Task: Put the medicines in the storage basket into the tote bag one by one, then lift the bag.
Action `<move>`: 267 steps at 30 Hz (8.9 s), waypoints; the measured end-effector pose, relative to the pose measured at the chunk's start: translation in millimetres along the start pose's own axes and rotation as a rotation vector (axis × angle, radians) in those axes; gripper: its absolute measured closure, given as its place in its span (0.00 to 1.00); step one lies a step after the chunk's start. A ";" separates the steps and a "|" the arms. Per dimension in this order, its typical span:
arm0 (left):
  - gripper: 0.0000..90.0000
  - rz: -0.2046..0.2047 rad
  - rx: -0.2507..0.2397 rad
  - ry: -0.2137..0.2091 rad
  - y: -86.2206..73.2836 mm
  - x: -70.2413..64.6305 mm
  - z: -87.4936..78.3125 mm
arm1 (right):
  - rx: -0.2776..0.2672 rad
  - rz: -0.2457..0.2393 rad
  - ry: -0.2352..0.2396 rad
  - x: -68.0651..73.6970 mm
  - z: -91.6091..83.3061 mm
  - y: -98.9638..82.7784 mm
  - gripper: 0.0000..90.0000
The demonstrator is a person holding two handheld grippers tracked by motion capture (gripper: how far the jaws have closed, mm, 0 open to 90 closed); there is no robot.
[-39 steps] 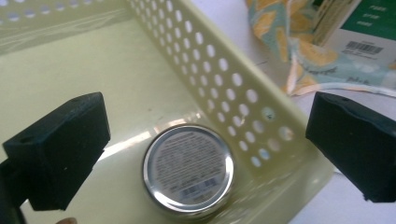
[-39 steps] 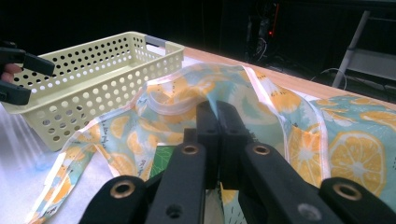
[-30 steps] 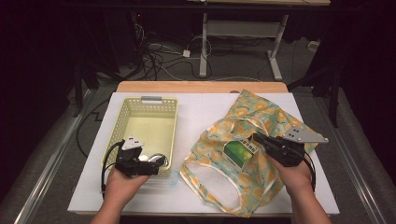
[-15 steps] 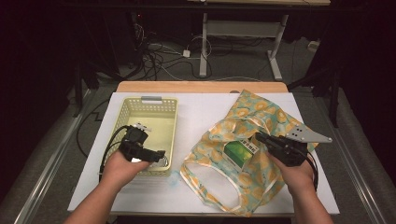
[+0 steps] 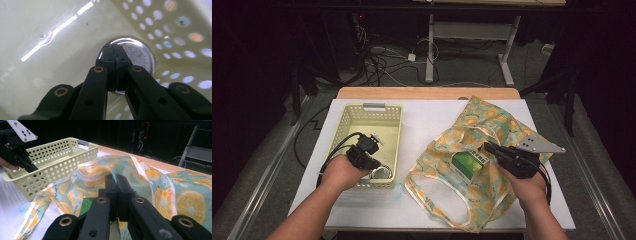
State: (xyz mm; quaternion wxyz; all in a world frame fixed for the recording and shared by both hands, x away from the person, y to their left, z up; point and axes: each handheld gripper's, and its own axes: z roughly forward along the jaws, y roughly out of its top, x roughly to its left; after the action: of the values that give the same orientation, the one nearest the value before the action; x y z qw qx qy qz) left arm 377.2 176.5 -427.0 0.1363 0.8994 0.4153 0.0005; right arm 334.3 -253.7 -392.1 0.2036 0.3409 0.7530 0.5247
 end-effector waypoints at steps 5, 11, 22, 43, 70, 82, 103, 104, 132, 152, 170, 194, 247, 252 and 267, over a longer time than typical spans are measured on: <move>0.98 0.022 0.057 -0.007 6.0 0.5 8.9 | -0.001 0.004 -0.002 -1.6 -0.6 -0.5 1.00; 0.98 0.010 0.053 0.045 7.5 6.7 8.3 | -0.001 0.006 -0.002 -1.1 -0.7 -0.8 1.00; 0.98 -0.025 0.050 0.187 1.6 26.1 11.4 | 0.004 0.004 -0.001 -0.8 0.1 -1.2 1.00; 0.98 0.128 0.050 0.073 16.1 -6.1 12.4 | 0.005 0.000 0.002 0.5 1.0 -1.1 1.00; 0.75 -0.057 -0.009 0.071 3.5 23.1 -5.2 | 0.003 -0.003 0.002 0.4 0.4 -0.8 1.00; 0.08 -0.360 0.169 -0.031 -8.1 33.5 11.9 | -0.005 -0.003 0.005 2.8 -1.7 1.0 1.00; 0.22 -0.294 0.207 0.005 -0.6 29.0 18.4 | -0.004 0.009 0.006 1.0 -1.0 -0.7 1.00; 0.22 -0.287 0.192 0.001 -0.1 28.7 17.8 | -0.004 0.008 0.006 0.9 -0.8 -0.8 1.00; 0.22 -0.115 -0.396 -0.001 -24.0 -7.6 -20.7 | -0.010 -0.002 0.001 2.2 -1.9 -0.5 1.00; 0.22 0.173 -0.570 -0.143 27.3 -119.4 -19.5 | -0.053 -0.014 -0.011 5.8 -7.5 9.1 1.00; 0.22 0.242 -0.550 -0.174 123.6 -186.2 25.9 | -0.077 -0.015 -0.019 5.7 -9.9 12.7 1.00; 0.16 0.223 -0.711 -0.181 42.5 -177.4 25.3 | -0.050 -0.010 -0.018 4.3 -6.7 7.0 1.00; 0.98 0.138 -1.427 0.127 26.1 -135.2 -84.1 | -0.275 -0.044 -0.110 17.3 -6.8 52.8 1.00; 0.98 0.180 -1.512 0.145 56.9 -130.3 -126.7 | -0.347 -0.021 -0.133 8.8 -5.0 78.2 1.00; 0.98 0.215 -1.613 0.134 120.2 -126.8 -187.0 | -0.532 0.012 -0.264 -15.5 -29.9 148.2 1.00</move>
State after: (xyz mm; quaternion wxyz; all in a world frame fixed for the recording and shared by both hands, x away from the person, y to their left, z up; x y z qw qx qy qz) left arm 362.5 53.3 -203.2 0.7161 0.5574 0.2060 0.3661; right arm 369.5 -252.3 -244.2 0.3791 0.3453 0.5538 0.6560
